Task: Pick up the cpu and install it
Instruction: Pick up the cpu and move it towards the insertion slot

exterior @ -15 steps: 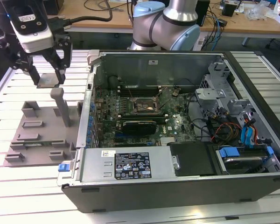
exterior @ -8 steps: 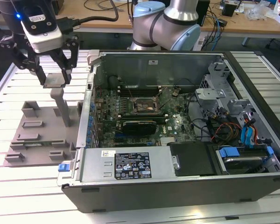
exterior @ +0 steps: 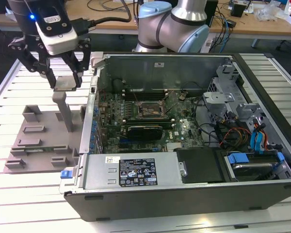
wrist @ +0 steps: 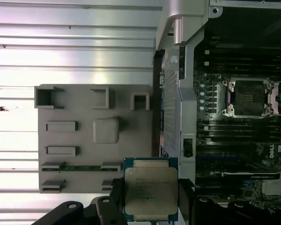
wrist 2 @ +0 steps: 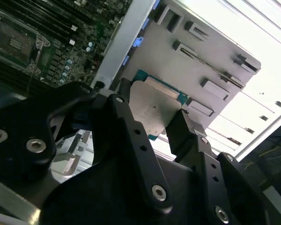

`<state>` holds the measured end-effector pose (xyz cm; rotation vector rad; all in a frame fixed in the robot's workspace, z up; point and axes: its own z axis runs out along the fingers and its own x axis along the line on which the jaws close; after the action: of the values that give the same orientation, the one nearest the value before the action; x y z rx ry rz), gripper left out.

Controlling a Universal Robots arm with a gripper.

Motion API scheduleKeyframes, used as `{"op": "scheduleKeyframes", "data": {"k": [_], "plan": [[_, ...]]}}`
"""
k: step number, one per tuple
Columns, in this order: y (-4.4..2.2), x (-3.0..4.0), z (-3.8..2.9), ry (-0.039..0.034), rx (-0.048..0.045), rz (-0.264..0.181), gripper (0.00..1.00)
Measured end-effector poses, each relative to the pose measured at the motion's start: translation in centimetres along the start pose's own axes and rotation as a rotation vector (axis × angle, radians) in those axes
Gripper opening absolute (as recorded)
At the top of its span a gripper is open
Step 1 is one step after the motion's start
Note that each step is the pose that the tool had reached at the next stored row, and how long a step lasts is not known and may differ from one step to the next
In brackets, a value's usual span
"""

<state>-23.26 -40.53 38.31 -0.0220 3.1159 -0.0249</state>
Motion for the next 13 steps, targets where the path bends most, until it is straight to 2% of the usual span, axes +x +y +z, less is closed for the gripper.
{"op": "scheduleKeyframes", "data": {"k": [2, 4, 5, 8, 13], "plan": [[-0.01, -0.80, 0.02, 0.0005, 0.0001, 0.000, 0.55], [-0.02, -1.30, 0.04, 0.0008, 0.0000, 0.000, 0.55], [-0.03, -1.92, 0.05, 0.0012, 0.0000, 0.000, 0.55], [-0.05, -3.23, 0.09, 0.0018, 0.0000, 0.000, 0.55], [-0.06, -4.14, 0.12, 0.0018, -0.0001, 0.000, 0.55]]}}
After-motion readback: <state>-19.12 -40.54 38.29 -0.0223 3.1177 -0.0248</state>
